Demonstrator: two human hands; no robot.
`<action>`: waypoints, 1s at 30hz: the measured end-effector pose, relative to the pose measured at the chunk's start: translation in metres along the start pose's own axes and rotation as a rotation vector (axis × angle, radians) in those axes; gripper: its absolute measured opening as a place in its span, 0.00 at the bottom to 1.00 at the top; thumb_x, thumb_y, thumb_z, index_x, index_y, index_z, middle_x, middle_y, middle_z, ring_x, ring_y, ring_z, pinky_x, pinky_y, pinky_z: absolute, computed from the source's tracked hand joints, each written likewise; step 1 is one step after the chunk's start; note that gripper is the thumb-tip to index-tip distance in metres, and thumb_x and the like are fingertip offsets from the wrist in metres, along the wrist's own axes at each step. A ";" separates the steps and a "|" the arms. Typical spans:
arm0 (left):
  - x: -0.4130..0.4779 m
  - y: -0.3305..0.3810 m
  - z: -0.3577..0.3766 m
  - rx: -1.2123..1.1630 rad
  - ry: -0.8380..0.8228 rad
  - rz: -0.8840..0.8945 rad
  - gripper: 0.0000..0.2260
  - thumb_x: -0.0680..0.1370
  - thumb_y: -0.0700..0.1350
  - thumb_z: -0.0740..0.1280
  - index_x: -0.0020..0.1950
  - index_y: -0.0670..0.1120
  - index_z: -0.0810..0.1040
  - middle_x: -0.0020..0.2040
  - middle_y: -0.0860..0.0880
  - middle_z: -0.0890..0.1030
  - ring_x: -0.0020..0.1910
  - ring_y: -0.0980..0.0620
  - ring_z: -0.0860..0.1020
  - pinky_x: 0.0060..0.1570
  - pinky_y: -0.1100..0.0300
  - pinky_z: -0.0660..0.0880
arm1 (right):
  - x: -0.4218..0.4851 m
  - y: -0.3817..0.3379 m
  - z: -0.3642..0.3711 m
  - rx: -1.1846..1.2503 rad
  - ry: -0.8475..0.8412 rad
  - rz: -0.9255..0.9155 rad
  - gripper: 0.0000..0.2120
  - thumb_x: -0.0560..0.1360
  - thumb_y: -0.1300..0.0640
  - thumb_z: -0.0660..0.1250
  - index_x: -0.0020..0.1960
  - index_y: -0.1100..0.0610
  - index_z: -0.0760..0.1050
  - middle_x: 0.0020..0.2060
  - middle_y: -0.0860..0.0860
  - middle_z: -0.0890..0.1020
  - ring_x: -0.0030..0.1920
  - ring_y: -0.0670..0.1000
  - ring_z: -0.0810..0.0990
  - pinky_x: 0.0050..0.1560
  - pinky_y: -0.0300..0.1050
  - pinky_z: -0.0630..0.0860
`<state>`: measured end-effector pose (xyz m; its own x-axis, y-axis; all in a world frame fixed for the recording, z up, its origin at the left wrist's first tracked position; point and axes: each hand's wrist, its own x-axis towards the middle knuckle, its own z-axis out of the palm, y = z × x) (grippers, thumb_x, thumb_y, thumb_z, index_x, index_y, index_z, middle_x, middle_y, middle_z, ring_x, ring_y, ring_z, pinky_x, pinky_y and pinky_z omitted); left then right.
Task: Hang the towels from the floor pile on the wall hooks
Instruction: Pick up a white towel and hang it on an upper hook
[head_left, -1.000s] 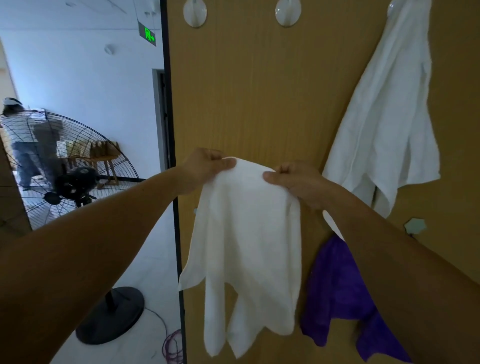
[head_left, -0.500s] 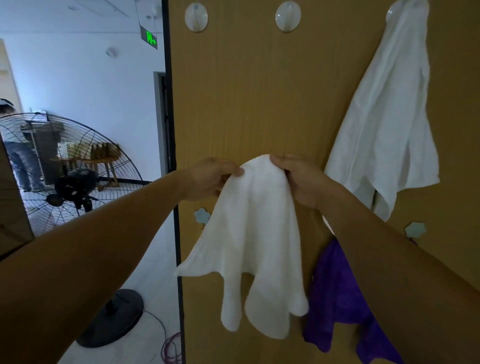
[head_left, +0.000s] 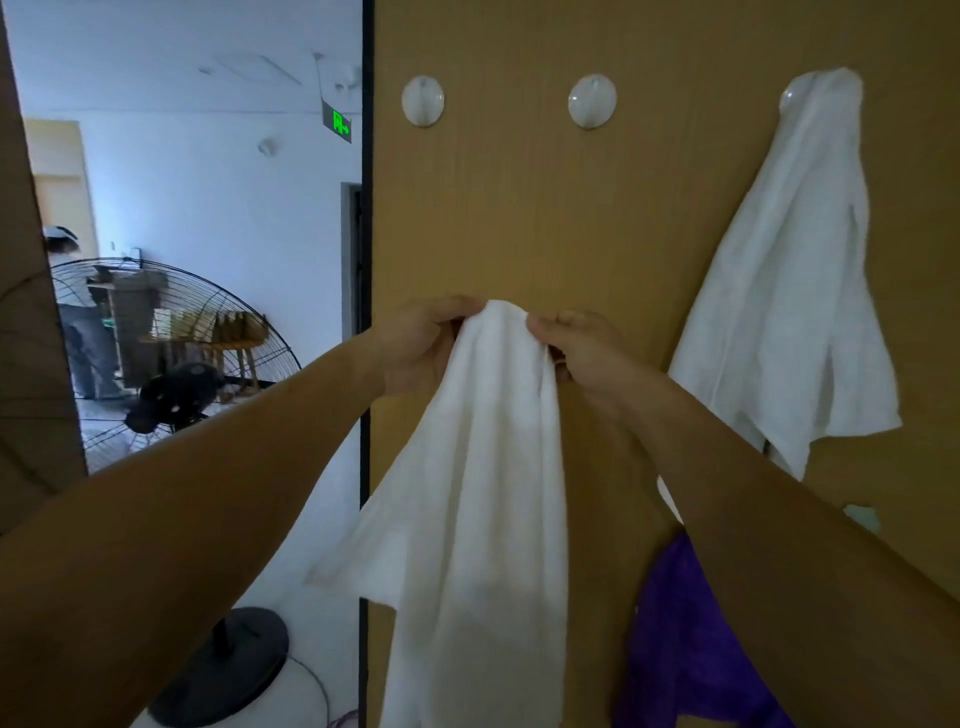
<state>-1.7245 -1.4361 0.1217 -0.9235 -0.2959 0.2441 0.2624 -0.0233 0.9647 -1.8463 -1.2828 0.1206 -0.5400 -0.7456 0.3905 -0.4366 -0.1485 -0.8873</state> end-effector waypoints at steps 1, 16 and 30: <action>0.000 0.007 -0.001 -0.005 0.010 0.017 0.13 0.79 0.47 0.62 0.58 0.41 0.76 0.54 0.43 0.80 0.52 0.45 0.79 0.52 0.51 0.76 | 0.003 -0.008 0.002 0.005 -0.032 -0.019 0.10 0.80 0.55 0.62 0.47 0.58 0.78 0.38 0.49 0.81 0.36 0.45 0.77 0.30 0.34 0.71; 0.020 0.088 -0.051 0.305 0.025 0.086 0.06 0.78 0.46 0.65 0.48 0.45 0.79 0.42 0.50 0.83 0.42 0.53 0.81 0.41 0.60 0.78 | 0.079 -0.079 0.037 0.170 0.037 -0.148 0.08 0.80 0.54 0.63 0.46 0.56 0.78 0.45 0.52 0.83 0.48 0.50 0.81 0.56 0.49 0.78; 0.032 0.098 -0.114 0.192 0.165 0.197 0.10 0.78 0.44 0.64 0.55 0.40 0.78 0.48 0.45 0.81 0.47 0.47 0.80 0.48 0.52 0.78 | 0.118 -0.084 0.083 0.118 0.143 -0.154 0.13 0.78 0.52 0.66 0.58 0.59 0.78 0.51 0.52 0.84 0.51 0.49 0.82 0.56 0.45 0.78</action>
<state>-1.6961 -1.5566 0.2126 -0.7982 -0.4283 0.4235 0.3593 0.2257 0.9055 -1.8138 -1.4119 0.2210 -0.5735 -0.6098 0.5470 -0.4396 -0.3344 -0.8336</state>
